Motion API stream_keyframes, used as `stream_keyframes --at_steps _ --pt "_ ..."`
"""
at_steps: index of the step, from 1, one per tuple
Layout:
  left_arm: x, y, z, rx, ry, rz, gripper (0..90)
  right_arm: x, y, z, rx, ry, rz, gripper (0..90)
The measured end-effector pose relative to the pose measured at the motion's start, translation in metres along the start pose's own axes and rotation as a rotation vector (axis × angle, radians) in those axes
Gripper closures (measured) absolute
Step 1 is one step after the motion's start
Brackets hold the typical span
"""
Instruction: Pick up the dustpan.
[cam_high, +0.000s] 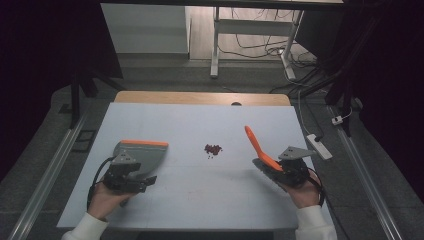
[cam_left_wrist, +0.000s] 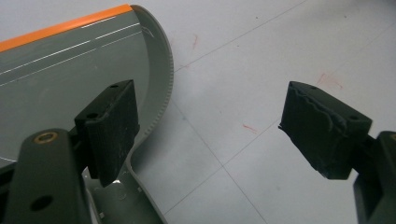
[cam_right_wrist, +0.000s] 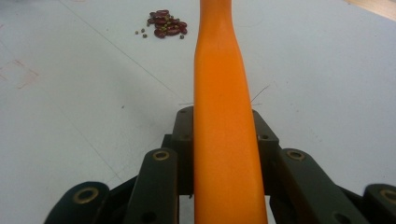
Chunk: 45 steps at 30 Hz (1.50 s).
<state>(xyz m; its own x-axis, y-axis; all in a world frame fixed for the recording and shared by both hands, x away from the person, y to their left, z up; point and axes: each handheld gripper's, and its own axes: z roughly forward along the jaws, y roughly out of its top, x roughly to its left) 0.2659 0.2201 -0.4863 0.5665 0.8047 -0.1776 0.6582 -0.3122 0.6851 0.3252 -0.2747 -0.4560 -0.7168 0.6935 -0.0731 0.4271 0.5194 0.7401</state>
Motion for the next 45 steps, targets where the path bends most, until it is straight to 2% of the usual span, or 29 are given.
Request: stream_keyframes --at_steps 10,15,19,21,24,28,30,32,33,34,40,42,45 --pt "-0.005 0.005 -0.007 0.026 0.010 -0.022 20.0 -0.003 -0.001 -0.003 -0.009 -0.007 0.022 70.0" --pt "-0.007 0.015 -0.013 0.032 0.020 -0.042 20.7 -0.005 -0.002 -0.004 -0.020 -0.002 0.035 70.0" --pt "-0.010 0.022 -0.016 0.046 0.024 -0.056 21.0 -0.003 -0.002 -0.002 -0.007 -0.007 0.019 70.1" --pt "-0.011 0.027 -0.016 0.060 0.042 -0.062 21.1 -0.003 -0.001 -0.002 -0.011 -0.004 0.016 70.0" --pt "-0.013 0.036 -0.014 0.048 0.073 -0.076 21.1 -0.003 0.000 -0.004 -0.016 -0.005 0.019 70.0" --pt "-0.009 0.038 -0.009 0.057 0.097 -0.090 20.3 -0.003 0.001 -0.006 -0.017 -0.010 0.019 70.0" --pt "-0.004 0.037 -0.007 0.070 0.104 -0.119 19.8 -0.004 0.001 -0.007 -0.023 -0.013 0.025 70.0" --pt "0.001 0.037 -0.007 0.069 0.093 -0.158 19.9 -0.005 0.001 -0.008 -0.026 -0.016 0.030 70.1" --pt "0.001 0.037 -0.007 0.069 0.093 -0.158 20.0 -0.006 0.001 -0.008 -0.027 -0.015 0.031 70.1" --pt "0.001 0.036 -0.009 0.069 0.115 -0.164 19.9 -0.006 0.001 -0.008 -0.026 -0.015 0.031 70.1" --pt "0.014 0.022 -0.016 0.098 0.154 -0.237 18.7 -0.004 0.000 -0.006 -0.015 -0.012 0.024 70.0" --pt "0.017 0.017 -0.018 0.111 0.142 -0.271 17.6 -0.003 0.001 -0.005 -0.014 -0.009 0.020 70.0" --pt "0.018 0.009 -0.018 0.137 0.135 -0.297 17.1 -0.001 0.002 -0.004 -0.011 -0.004 0.013 70.0"
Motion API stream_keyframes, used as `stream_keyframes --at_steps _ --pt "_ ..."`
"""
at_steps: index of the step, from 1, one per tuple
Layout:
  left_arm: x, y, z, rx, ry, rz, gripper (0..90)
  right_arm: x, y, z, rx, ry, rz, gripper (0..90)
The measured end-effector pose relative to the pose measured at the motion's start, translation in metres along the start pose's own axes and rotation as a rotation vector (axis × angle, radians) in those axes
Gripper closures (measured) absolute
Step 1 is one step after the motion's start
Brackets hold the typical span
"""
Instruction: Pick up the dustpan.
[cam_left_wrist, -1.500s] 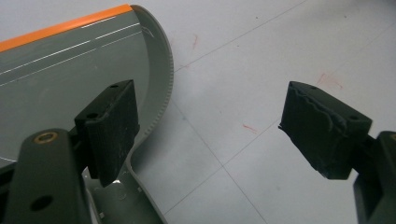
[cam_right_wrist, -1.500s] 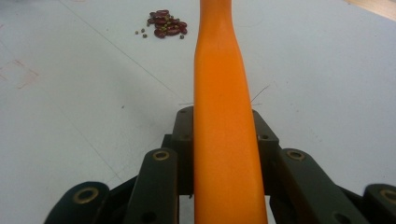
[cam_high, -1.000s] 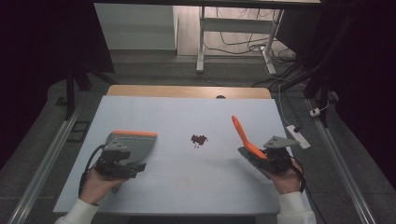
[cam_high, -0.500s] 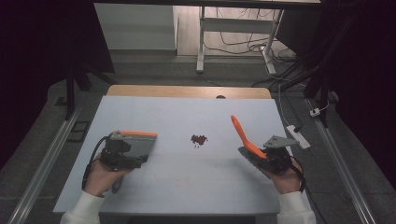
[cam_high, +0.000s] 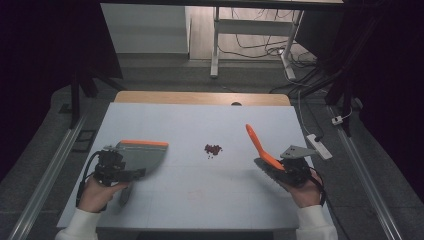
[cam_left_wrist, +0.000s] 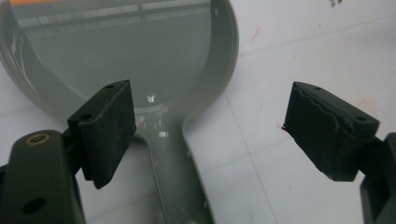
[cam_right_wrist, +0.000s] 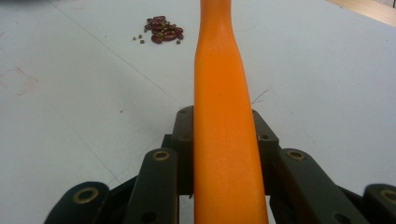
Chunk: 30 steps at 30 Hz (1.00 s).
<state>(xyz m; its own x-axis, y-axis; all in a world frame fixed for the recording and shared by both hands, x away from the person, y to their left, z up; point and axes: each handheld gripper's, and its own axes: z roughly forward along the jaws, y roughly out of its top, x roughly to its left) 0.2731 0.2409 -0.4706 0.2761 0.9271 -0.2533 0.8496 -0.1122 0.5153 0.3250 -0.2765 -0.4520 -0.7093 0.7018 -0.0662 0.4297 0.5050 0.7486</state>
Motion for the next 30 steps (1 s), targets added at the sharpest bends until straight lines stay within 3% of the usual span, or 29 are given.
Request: stream_keyframes --at_steps 5,13,19,30 --pt "0.004 -0.008 0.005 0.035 0.011 -0.031 16.5 0.001 0.000 0.002 0.004 0.007 -0.007 70.0" --pt "0.008 -0.016 0.013 0.113 0.030 -0.046 16.5 0.002 -0.001 0.006 0.020 0.016 -0.012 70.1" --pt "0.014 -0.020 0.021 0.114 0.046 -0.069 15.3 0.003 -0.001 0.008 0.023 0.015 -0.020 70.0" --pt "0.019 -0.023 0.038 0.107 0.025 -0.105 21.1 0.003 -0.001 0.009 0.024 0.016 -0.011 70.0"
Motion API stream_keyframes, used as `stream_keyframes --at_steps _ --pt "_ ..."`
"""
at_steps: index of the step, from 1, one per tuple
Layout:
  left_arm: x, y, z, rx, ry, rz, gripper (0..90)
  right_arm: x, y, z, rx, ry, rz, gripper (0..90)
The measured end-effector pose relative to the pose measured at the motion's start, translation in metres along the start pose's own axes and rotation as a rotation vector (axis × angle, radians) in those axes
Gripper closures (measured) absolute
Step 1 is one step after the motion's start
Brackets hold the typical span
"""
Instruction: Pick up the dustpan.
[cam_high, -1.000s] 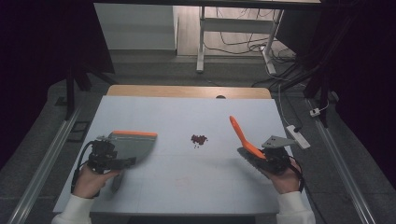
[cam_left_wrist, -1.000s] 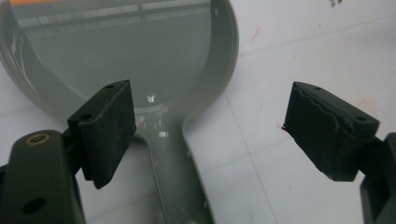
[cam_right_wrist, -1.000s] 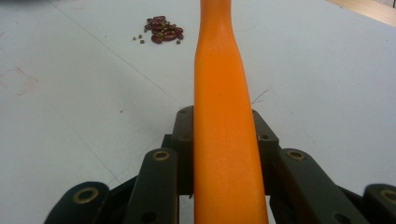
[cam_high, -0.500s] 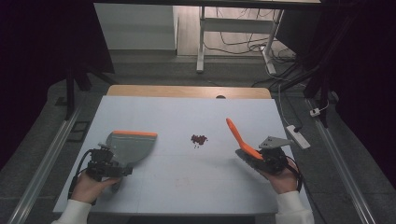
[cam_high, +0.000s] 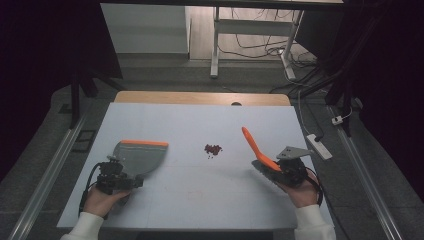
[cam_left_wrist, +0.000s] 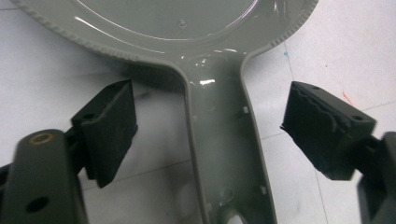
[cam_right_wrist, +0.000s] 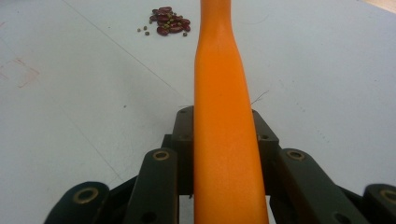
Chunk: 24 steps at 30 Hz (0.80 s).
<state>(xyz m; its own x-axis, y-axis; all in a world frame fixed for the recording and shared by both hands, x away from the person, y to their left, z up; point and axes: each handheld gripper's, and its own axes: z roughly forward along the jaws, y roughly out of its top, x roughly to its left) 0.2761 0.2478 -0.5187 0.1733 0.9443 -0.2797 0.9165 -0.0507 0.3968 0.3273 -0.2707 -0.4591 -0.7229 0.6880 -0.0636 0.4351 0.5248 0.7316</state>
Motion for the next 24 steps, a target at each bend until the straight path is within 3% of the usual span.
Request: stream_keyframes --at_steps 9,16,24 --pt "0.0008 -0.0005 0.0000 -0.038 0.003 -0.023 35.8 0.0009 -0.0003 0.0009 0.004 0.001 -0.003 70.0" --pt "0.0038 0.0001 -0.0004 -0.054 -0.026 -0.056 48.6 0.0004 -0.0008 0.0011 0.008 -0.003 0.000 70.0" --pt "0.0054 -0.0006 -0.0036 -0.084 -0.011 -0.063 61.2 -0.0011 -0.0020 0.0005 0.002 0.008 0.016 70.0"
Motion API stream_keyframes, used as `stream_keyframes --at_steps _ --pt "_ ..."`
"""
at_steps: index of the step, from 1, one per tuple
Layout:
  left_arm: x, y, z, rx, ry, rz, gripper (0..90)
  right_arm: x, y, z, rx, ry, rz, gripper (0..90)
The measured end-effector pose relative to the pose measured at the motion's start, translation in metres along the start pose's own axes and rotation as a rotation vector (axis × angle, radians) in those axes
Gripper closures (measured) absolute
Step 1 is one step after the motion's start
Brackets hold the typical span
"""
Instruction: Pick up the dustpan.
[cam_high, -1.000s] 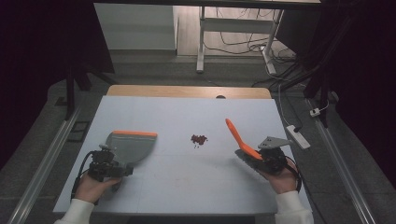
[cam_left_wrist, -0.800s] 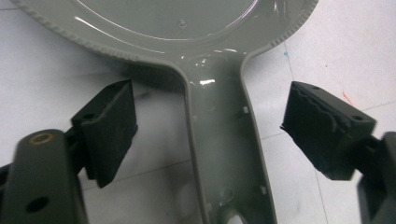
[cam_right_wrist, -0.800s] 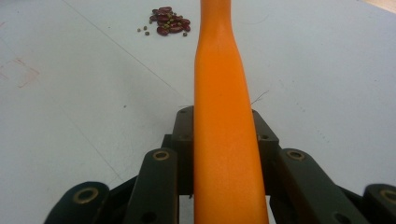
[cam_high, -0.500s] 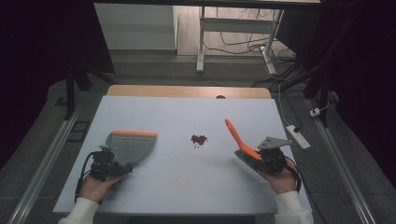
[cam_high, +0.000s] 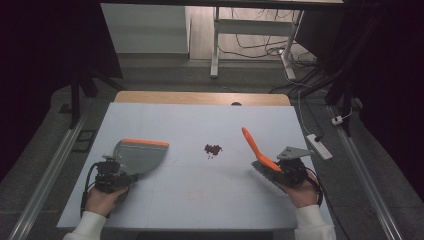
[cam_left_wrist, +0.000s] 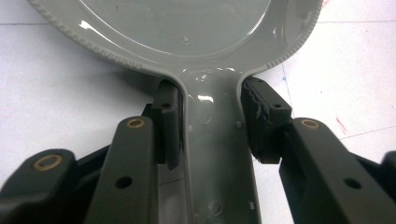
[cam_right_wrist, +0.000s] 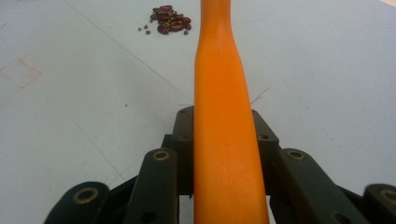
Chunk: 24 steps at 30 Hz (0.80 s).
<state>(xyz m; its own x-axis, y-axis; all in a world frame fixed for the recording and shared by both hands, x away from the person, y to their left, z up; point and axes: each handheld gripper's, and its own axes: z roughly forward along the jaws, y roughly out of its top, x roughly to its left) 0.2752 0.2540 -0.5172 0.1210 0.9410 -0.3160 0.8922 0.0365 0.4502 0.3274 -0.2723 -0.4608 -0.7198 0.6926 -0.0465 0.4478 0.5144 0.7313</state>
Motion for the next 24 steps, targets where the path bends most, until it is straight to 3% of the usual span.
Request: stream_keyframes --at_steps 15,24 --pt "0.0044 -0.0002 -0.0034 -0.026 -0.026 0.031 62.4 -0.0016 -0.0006 -0.0005 -0.009 0.012 0.018 70.0" --pt "0.0058 0.0006 -0.0085 -0.107 -0.067 0.081 62.4 -0.0018 -0.0005 -0.0006 -0.010 0.012 0.016 70.0"
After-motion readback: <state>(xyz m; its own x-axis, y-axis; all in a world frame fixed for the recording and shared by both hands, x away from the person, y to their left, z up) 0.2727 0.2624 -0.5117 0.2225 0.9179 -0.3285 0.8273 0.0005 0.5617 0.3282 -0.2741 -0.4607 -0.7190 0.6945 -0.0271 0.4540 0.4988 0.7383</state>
